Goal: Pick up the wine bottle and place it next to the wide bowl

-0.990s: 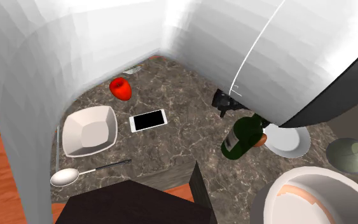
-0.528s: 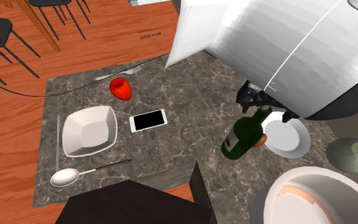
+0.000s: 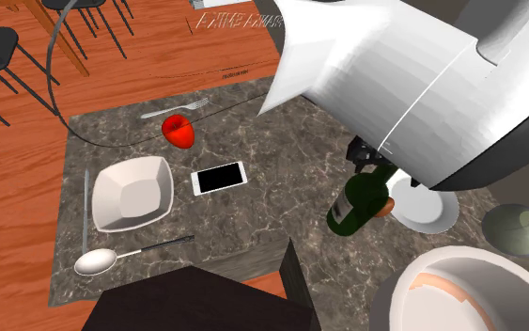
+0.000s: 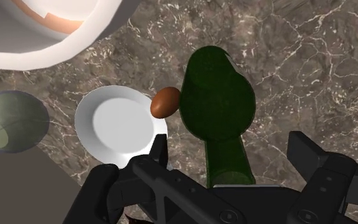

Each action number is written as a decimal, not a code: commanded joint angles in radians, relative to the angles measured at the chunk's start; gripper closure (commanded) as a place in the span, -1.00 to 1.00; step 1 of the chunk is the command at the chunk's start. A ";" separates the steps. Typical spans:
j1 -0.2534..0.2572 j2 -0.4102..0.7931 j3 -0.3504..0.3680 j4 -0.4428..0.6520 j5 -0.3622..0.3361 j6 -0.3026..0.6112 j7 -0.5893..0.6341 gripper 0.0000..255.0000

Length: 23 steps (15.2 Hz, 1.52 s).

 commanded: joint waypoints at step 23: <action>0.001 -0.031 0.007 0.090 -0.012 -0.119 0.011 1.00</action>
